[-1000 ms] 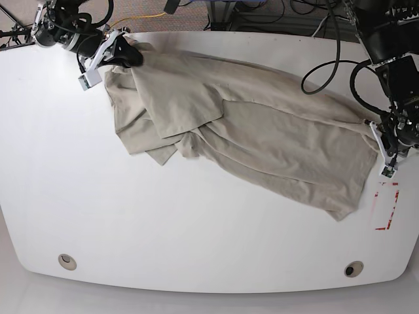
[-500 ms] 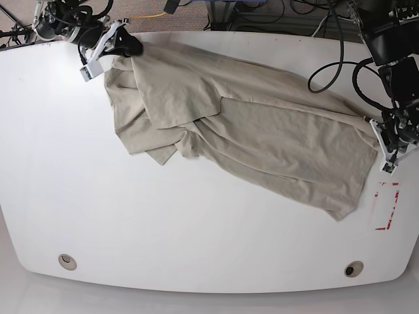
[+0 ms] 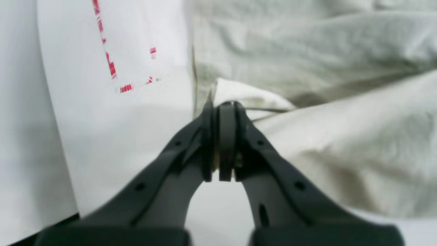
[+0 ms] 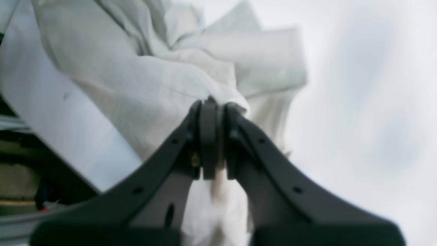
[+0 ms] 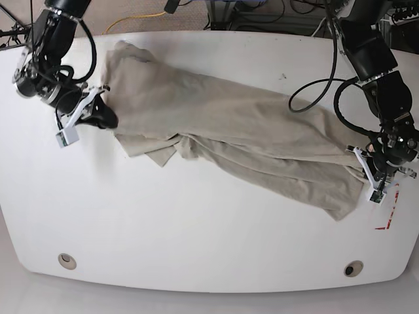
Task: Fold the T-shirt properly
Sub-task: 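Lift the beige T-shirt with both grippers and swing it across the table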
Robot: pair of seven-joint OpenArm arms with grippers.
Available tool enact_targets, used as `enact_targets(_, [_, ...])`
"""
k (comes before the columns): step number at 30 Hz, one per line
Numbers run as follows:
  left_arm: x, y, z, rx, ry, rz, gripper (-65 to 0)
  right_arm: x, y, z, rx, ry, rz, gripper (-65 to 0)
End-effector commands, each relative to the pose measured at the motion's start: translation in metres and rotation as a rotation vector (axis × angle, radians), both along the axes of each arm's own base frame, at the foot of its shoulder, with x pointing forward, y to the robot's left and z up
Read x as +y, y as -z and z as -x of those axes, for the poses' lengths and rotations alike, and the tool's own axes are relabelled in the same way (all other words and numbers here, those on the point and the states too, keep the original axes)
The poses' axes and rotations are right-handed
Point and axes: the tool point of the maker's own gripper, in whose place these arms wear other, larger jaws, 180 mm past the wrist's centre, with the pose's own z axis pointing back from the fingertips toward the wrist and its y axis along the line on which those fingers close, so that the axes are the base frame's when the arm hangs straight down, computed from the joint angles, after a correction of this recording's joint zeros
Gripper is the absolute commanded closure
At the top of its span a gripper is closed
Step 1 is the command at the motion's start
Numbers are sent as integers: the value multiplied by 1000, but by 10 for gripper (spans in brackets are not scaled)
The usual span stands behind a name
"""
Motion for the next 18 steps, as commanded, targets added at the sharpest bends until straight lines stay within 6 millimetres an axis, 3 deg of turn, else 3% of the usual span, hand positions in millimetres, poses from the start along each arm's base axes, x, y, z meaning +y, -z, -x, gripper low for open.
enact_targets(1, [-4,-24,-15,-76,-1,6,0,-15,-18,-22,-60,16,19,-29])
enact_targets(7, [-15,-51,-28,-156,15,9,0,-48,-38,-60,-101,60,89,-29])
enact_targets(11, [-33,-71,-44,-222,24,53,0,-46,-59,-90,-138,10,123,-29])
enact_targets(18, [-28,-139,-61,-321,-11,7,0,-54,-111,-132,-235,-26,184,-29])
